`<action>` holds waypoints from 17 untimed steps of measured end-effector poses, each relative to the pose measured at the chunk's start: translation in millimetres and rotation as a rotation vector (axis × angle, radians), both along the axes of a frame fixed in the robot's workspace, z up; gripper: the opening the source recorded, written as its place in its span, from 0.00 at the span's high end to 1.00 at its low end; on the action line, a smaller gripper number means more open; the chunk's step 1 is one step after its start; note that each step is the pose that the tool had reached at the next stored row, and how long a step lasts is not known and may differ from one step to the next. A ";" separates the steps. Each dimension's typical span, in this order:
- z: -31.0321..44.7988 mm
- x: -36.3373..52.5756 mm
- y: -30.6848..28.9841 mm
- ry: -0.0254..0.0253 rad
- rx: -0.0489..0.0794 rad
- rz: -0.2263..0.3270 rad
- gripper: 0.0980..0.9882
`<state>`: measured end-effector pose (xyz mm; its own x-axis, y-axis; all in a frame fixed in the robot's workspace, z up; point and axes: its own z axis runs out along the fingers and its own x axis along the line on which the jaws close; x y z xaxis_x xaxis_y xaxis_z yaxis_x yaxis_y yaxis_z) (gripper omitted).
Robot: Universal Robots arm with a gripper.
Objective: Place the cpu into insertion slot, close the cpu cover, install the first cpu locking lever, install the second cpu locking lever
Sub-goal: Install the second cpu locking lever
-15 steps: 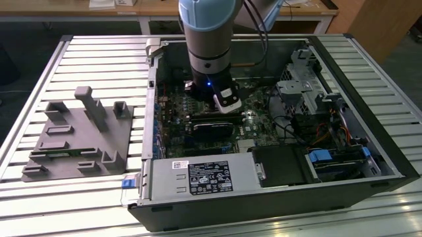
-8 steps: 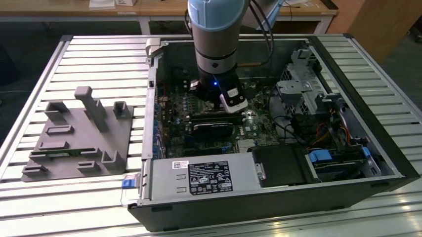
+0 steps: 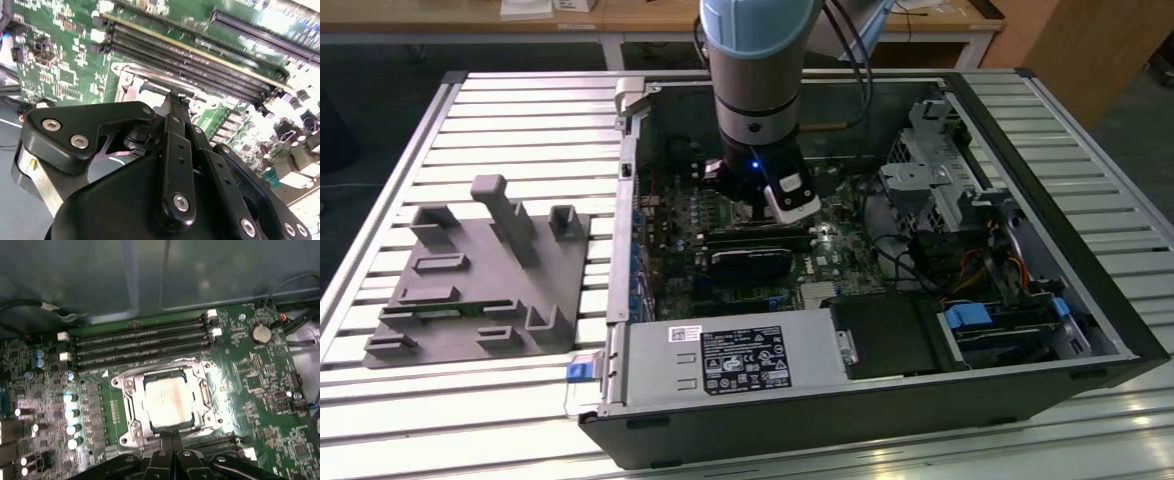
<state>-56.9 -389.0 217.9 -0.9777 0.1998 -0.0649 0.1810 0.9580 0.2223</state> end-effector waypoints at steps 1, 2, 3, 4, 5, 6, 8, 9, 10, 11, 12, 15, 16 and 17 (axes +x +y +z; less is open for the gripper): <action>0.0 0.5 1.9 -0.0001 0.000 0.000 0.99; 0.0 1.4 3.6 0.0000 -0.001 0.000 0.99; 0.0 2.5 5.3 0.0000 -0.002 0.000 0.99; 0.0 3.8 6.6 0.0000 -0.004 0.000 0.99; 0.0 5.1 7.6 0.0000 -0.009 0.000 0.99; 0.0 6.2 8.6 0.0002 -0.013 0.000 0.99; 0.0 7.5 11.0 0.0007 -0.022 0.000 0.99; 0.0 7.8 12.8 0.0009 -0.024 0.000 0.99; 0.0 7.9 14.5 0.0008 -0.024 0.000 0.99; 0.0 7.9 16.2 0.0008 -0.024 0.000 0.99; 0.0 7.9 17.9 0.0008 -0.024 0.000 0.99; 0.0 7.9 21.6 0.0009 -0.024 0.000 0.99; -0.1 8.0 21.8 0.0008 -0.024 0.000 0.99; -0.1 7.9 21.8 0.0008 -0.024 0.000 0.99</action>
<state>-49.0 -367.2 217.8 -0.9778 0.1981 -0.0689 0.1811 0.9631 0.1990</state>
